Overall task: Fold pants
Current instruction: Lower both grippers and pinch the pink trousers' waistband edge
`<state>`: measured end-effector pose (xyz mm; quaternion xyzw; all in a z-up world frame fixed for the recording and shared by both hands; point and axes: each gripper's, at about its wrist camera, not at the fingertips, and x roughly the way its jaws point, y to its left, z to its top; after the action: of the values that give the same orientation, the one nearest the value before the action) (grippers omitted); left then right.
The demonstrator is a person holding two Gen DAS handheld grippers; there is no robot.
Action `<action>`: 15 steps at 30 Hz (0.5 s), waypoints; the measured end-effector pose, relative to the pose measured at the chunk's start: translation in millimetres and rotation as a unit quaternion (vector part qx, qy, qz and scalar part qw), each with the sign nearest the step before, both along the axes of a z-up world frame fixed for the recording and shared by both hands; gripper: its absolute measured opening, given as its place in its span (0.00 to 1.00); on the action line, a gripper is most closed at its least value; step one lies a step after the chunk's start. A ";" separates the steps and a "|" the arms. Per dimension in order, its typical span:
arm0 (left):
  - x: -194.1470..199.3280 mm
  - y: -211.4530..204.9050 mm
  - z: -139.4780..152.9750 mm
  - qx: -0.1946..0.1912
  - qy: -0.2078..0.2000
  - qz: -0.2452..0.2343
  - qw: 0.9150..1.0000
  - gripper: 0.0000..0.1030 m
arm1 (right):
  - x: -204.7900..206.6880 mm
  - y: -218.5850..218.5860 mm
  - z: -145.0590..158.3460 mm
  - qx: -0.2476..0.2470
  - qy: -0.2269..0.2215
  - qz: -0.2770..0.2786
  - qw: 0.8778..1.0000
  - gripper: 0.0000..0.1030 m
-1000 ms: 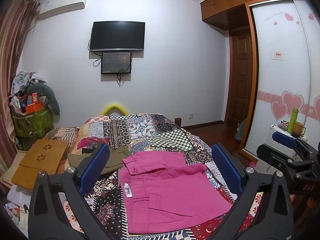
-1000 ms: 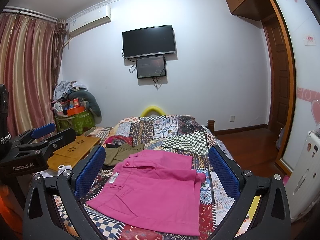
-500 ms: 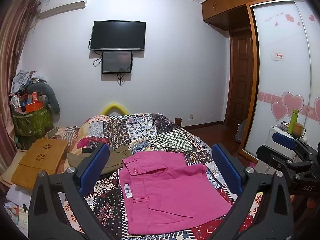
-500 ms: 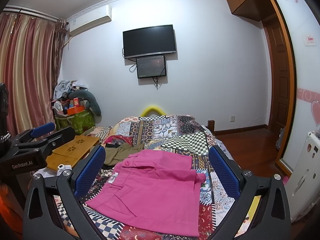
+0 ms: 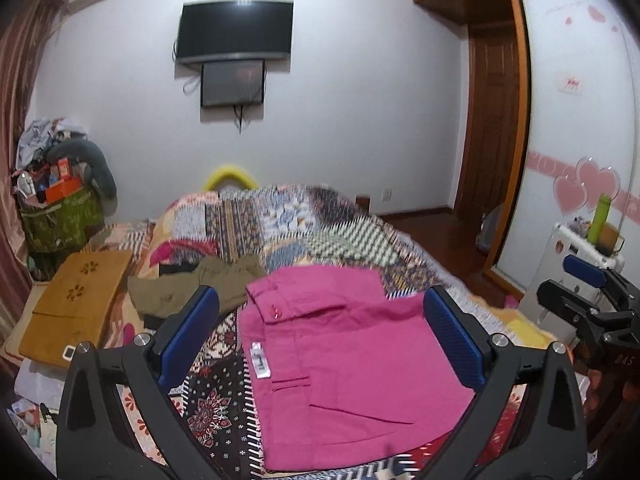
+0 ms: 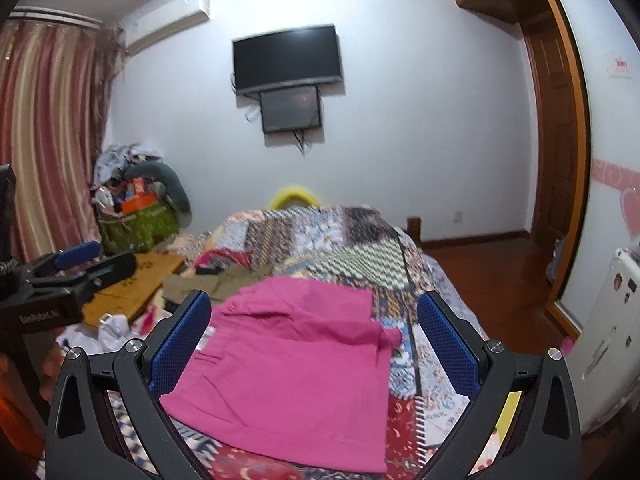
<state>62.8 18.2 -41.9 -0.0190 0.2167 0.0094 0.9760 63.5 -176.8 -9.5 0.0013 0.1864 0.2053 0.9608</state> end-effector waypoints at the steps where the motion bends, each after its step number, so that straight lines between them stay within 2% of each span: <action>1: 8.1 2.8 -5.8 0.001 0.012 0.005 1.000 1.00 | 4.3 -2.4 -4.8 -0.003 0.005 -0.004 1.000 0.99; 9: 74.9 39.9 -56.9 0.013 0.105 0.042 0.994 1.00 | 54.0 -18.1 -57.9 -0.056 0.072 -0.028 0.995 0.99; 15: 123.9 72.1 -96.4 0.006 0.180 0.068 0.981 1.00 | 93.7 -27.1 -86.9 -0.064 0.136 -0.030 0.988 0.99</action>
<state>186.7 90.3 -138.3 -0.0260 0.3872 0.0807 0.9181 157.1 -203.8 -96.4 -0.0270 0.3276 0.1619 0.9305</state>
